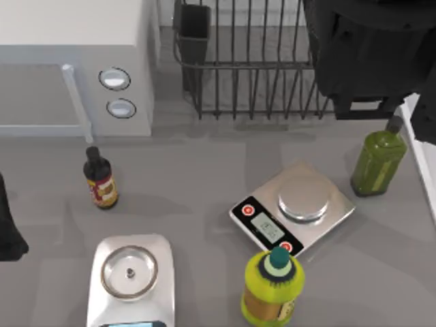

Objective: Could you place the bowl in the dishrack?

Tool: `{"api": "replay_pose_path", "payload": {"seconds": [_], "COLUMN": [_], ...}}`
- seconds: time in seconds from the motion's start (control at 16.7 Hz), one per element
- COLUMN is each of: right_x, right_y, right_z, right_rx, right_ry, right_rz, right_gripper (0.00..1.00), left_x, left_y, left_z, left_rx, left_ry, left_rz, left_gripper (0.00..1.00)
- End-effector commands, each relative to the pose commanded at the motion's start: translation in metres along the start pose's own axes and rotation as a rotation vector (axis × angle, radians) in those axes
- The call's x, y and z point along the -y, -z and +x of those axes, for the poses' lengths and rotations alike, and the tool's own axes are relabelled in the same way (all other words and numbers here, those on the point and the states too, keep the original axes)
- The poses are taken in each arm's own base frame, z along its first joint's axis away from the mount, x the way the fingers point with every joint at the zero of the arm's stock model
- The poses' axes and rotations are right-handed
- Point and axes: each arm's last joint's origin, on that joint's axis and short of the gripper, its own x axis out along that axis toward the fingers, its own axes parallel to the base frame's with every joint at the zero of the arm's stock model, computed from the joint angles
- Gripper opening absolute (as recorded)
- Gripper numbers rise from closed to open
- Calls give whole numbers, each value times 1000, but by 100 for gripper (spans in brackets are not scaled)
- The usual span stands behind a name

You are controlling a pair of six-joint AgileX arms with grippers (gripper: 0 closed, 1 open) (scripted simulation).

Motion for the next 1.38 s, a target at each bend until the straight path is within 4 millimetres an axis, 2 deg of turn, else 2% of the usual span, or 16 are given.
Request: {"api": "replay_pose_path", "payload": {"seconds": [0.3, 0.48, 0.6, 0.78, 0.96, 1.08, 1.2, 1.38], "right_x": [0, -12, -24, -34, -27, -15, -4, 0], "right_y": [0, 16, 39, 87, 141, 172, 193, 200], "right_z": [2, 23, 51, 102, 153, 179, 195, 200], "right_rx": [0, -2, -4, -2, 5, 7, 2, 0], "right_ry": [2, 6, 5, 2, -1, -1, -1, 0], "right_rz": [0, -4, -5, 0, 8, 8, 2, 0], "right_gripper": [0, 0, 0, 0, 0, 0, 0, 0], "left_x": [0, 0, 0, 0, 0, 0, 0, 0], "left_y": [0, 0, 0, 0, 0, 0, 0, 0], "left_z": [0, 0, 0, 0, 0, 0, 0, 0], "left_rx": [0, 0, 0, 0, 0, 0, 0, 0], "left_ry": [0, 0, 0, 0, 0, 0, 0, 0], "left_rz": [0, 0, 0, 0, 0, 0, 0, 0], "left_gripper": [100, 100, 100, 100, 100, 100, 100, 100]}}
